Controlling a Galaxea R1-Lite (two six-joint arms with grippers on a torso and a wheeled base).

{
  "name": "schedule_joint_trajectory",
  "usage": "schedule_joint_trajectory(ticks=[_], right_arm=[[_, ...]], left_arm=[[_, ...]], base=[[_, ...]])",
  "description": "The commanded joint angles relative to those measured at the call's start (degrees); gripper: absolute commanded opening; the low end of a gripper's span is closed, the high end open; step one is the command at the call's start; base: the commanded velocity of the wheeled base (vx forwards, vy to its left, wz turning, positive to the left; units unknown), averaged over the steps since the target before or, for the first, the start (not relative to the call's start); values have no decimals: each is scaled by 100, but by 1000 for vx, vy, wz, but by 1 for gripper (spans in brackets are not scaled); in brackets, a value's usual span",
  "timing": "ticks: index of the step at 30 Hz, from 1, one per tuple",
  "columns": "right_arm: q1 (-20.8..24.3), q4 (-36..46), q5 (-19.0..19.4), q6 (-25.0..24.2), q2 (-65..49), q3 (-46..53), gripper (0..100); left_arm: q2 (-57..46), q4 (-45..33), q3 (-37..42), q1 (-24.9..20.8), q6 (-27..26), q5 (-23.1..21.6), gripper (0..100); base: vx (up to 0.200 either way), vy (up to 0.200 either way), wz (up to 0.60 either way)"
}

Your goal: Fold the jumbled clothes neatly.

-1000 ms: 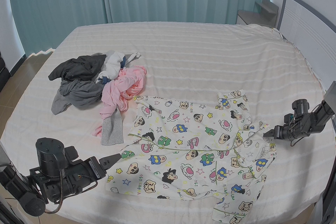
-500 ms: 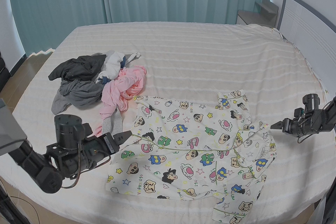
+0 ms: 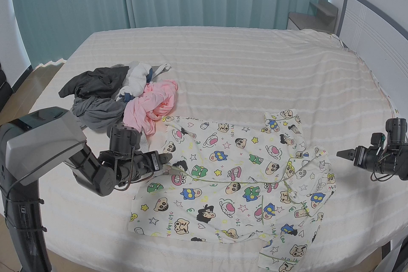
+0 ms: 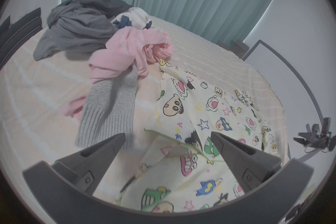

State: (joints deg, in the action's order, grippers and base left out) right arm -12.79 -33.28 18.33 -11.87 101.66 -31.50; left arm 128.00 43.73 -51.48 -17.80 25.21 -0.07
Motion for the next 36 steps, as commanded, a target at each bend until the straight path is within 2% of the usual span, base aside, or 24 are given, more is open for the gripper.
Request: schedule_joint_trajectory(ticks=[1, 3, 18, 19, 31, 36], right_arm=[[277, -161, 56, -17, -893, 619, 100], [347, -170, 109, -26, -1008, 742, 100], [470, -161, 153, -52, -1544, 1049, 100], [479, -161, 162, -52, -1579, 1058, 100], [488, -152, 214, -69, -1693, 1102, 100], [488, -152, 223, -78, -1684, 1137, 100]], left_arm=[[709, -312, -881, 66, 160, -28, 100], [717, -330, -1031, 57, 309, -28, 100], [1122, -347, -1672, -4, 309, -1, 100], [1139, -356, -1707, -13, 309, -1, 0], [1227, -514, -1804, -31, 274, 34, 0], [1192, -558, -1743, 31, 72, 60, 0]], base=[[0, 0, 0], [0, 0, 0], [0, 0, 0], [0, 0, 0], [0, 0, 0], [0, 0, 0]])
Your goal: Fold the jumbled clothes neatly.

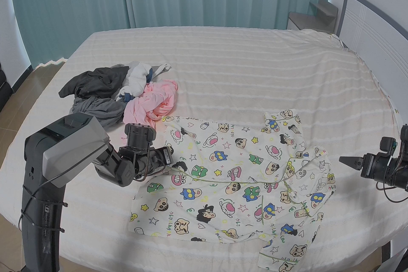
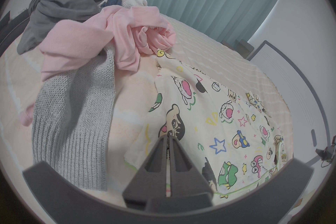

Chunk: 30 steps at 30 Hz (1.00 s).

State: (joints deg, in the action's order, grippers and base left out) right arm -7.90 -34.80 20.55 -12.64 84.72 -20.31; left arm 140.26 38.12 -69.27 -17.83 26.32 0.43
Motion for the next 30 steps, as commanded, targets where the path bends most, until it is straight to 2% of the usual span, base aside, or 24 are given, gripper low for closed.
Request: schedule_joint_trajectory(ticks=[1, 5, 18, 30], right_arm=[[-1, 0, 1, -1, 18, 18, 100], [-10, -9, 10, -10, 27, 53, 100], [-45, -18, 124, -1, 9, 185, 100], [-63, -18, 107, -1, -17, 238, 100]], left_arm=[[-69, 2, 98, 52, -189, 80, 0], [-149, 20, 238, 78, -549, 335, 0], [-316, 2, 511, 70, -602, 564, 0], [-491, 29, 774, 87, -558, 581, 0]], base=[[0, 0, 0], [0, 0, 0], [0, 0, 0], [0, 0, 0]])
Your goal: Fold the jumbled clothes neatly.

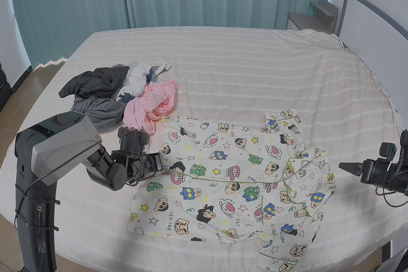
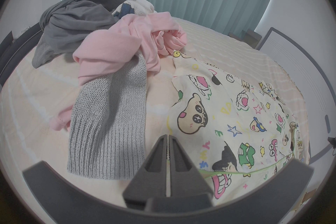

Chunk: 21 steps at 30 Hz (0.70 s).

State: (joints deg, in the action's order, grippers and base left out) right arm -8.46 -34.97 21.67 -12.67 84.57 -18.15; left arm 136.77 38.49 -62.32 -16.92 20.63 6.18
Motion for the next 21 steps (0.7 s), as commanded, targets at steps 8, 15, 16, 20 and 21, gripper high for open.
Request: schedule_joint_trajectory(ticks=[8, 15, 16, 20, 21], right_arm=[[-77, -1, 3, 10, -125, 163, 100], [-50, -1, 12, 45, -186, 497, 100], [-50, -1, 12, 54, -221, 541, 100], [-50, 8, 12, 54, -379, 699, 100], [-42, 8, 12, 54, -415, 734, 100]], left_arm=[[-1029, 45, 1064, 13, 266, -64, 0], [-1574, 423, 1925, -13, 460, -73, 0], [-1609, 511, 2013, -31, 460, -56, 0], [-1750, 783, 2514, -92, 548, -12, 0], [-1803, 906, 2655, -145, 671, -12, 0]], base=[[0, 0, 0], [0, 0, 0], [0, 0, 0], [0, 0, 0], [0, 0, 0]])
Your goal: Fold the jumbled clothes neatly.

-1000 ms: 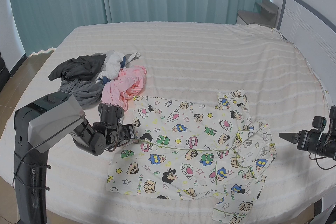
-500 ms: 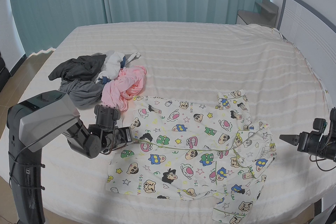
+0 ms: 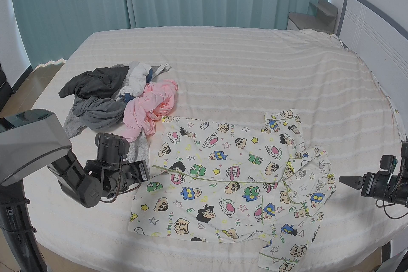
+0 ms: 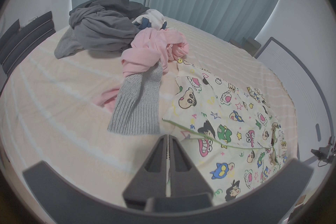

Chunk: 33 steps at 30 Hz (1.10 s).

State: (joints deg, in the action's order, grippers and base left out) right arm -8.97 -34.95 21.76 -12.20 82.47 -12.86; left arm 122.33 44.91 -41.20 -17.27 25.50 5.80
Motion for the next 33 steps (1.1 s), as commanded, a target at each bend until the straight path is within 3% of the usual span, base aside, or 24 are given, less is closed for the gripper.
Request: schedule_joint_trajectory(ticks=[1, 2, 5, 22, 33], right_arm=[[10, 6, 4, 7, -205, 205, 100], [10, 6, 4, 7, -223, 258, 100], [18, 6, 12, 7, -205, 381, 100], [18, 6, 206, 16, -152, 811, 100], [18, 6, 338, -1, -152, 935, 100]], left_arm=[[-368, 273, 552, -118, 201, 17, 0], [-421, 484, 737, -197, 473, 35, 0], [-500, 756, 1088, -312, 640, 35, 0], [-465, 1556, 2319, -637, 1282, 26, 0], [-456, 1705, 2609, -1032, 1950, 26, 0]], base=[[0, 0, 0], [0, 0, 0], [-67, 0, 0], [-200, 0, 0], [0, 0, 0]])
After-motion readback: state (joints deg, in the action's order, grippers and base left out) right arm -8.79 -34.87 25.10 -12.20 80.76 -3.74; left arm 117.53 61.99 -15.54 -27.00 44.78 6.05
